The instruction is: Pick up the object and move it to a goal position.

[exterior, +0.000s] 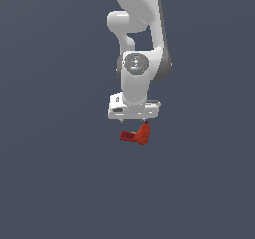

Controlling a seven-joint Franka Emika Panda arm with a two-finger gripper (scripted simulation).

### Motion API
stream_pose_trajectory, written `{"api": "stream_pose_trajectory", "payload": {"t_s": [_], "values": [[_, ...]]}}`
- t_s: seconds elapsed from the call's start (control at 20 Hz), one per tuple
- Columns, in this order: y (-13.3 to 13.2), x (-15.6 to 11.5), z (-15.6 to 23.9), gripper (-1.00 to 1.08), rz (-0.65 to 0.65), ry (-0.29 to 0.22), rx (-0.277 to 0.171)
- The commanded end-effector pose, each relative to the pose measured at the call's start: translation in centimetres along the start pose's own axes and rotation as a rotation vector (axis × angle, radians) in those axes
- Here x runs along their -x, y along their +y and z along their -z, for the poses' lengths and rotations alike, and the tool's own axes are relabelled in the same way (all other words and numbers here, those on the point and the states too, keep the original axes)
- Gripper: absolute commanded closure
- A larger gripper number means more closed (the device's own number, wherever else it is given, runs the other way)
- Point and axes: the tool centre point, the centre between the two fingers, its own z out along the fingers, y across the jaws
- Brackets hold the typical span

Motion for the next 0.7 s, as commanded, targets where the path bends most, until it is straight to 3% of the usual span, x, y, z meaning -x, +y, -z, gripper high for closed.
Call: {"api": "stream_pose_trajectory", "payload": {"t_s": [0.0,0.65], "values": [[0.0,0.0,0.0,-1.00,0.000,0.000,0.000],[-0.9,-0.2,0.0,-1.00,0.022,-0.006,-0.012]]}}
